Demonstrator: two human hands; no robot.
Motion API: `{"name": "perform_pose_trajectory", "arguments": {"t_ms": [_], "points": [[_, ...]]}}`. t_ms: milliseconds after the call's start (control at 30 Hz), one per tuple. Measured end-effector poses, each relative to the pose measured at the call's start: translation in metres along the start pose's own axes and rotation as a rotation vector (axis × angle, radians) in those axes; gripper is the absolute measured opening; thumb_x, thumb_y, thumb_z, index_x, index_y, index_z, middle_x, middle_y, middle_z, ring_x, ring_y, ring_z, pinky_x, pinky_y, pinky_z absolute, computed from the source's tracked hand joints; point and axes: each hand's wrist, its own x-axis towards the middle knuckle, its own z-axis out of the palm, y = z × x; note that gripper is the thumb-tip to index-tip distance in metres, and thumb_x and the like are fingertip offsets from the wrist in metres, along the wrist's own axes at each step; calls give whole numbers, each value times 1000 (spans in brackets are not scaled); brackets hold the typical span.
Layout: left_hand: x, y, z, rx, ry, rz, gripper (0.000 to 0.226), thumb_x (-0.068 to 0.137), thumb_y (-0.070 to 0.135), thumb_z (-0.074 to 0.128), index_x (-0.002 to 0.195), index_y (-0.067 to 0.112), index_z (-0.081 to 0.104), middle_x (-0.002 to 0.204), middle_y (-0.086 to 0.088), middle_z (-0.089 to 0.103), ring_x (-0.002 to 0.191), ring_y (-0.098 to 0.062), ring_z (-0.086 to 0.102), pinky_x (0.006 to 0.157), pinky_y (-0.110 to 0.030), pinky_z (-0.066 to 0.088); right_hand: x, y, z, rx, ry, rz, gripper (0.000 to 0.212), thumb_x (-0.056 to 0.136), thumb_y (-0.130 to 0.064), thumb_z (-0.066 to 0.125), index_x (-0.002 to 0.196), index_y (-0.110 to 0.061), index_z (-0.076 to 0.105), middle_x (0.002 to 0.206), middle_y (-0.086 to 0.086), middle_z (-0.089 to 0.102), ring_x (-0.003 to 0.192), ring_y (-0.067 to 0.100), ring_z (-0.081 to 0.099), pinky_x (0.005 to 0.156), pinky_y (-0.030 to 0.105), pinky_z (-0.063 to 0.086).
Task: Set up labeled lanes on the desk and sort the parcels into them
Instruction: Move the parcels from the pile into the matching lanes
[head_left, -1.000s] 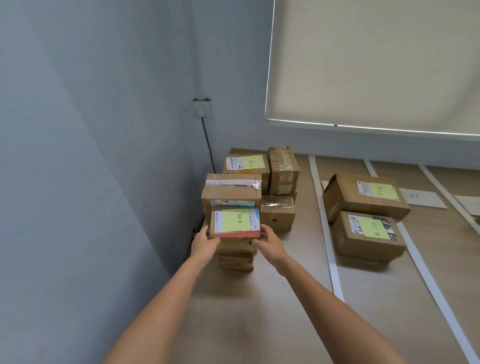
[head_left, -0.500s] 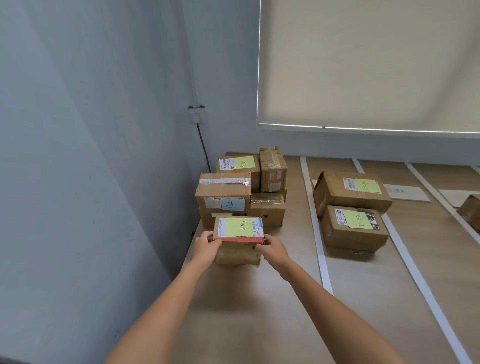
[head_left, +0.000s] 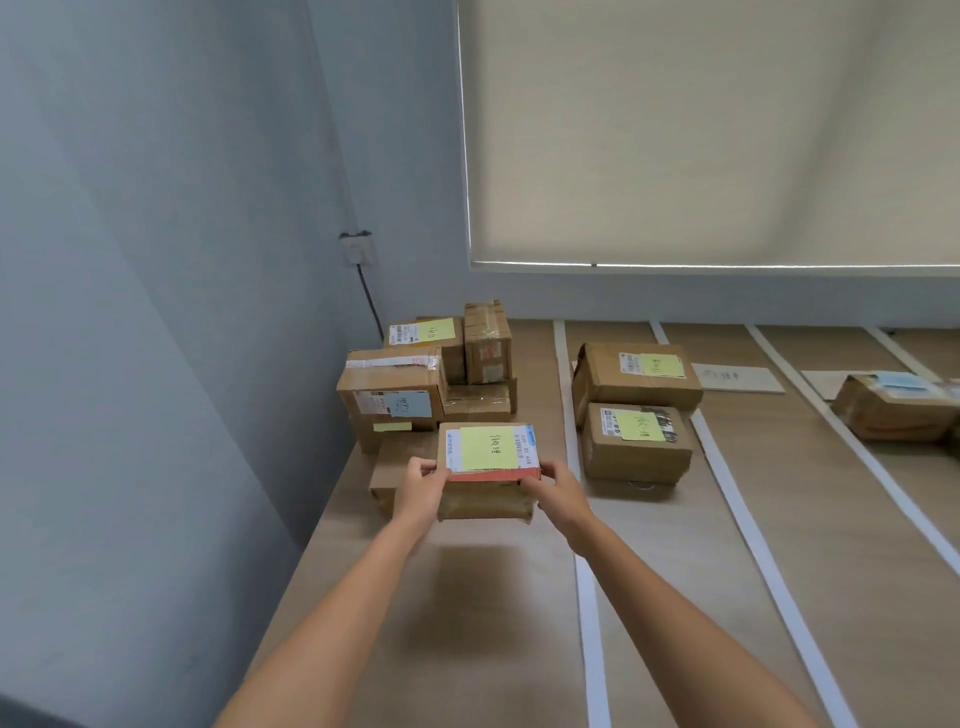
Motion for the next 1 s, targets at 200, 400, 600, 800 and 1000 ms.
{"name": "perform_pose_trajectory", "arguments": {"t_ms": [200, 400, 600, 800, 1000], "points": [[-58, 20, 80, -91, -3, -24, 13, 94, 17, 52, 104, 11, 50, 109, -9, 58, 99, -24, 58, 70, -33, 52, -27, 26, -88, 25, 84, 24, 30, 88, -26, 62, 110, -15, 45, 111, 2, 55, 99, 14, 55, 63, 19, 46], [-102, 30, 156, -63, -72, -4, 22, 87, 10, 61, 103, 14, 48, 112, -4, 52, 106, -22, 54, 90, -41, 52, -52, 52, -178, 16, 140, 71, 31, 87, -23, 64, 110, -14, 44, 112, 4, 54, 106, 18, 54, 81, 30, 51], [-120, 28, 204, -24, -192, 0, 44, 78, 3, 71, 110, 17, 44, 115, -2, 52, 106, -19, 53, 90, -37, 52, -65, 70, -234, -17, 162, 88, 30, 87, -18, 64, 111, -13, 46, 107, -1, 52, 94, 11, 53, 55, 13, 45], [-119, 27, 227, 48, -228, 7, 56, 77, 8, 74, 122, 17, 41, 112, 3, 49, 106, -14, 48, 80, -24, 45, -62, 84, -250, 19, 185, 103, 26, 86, -15, 64, 106, -16, 47, 103, -4, 52, 89, 9, 53, 52, 14, 44], [-106, 18, 237, 70, -209, -14, 51, 81, -2, 66, 124, 15, 43, 125, -4, 53, 104, -14, 48, 79, -25, 43, -53, 99, -250, 19, 187, 126, 24, 85, -14, 64, 103, -19, 48, 107, -4, 52, 89, 8, 54, 55, 15, 47]]}}
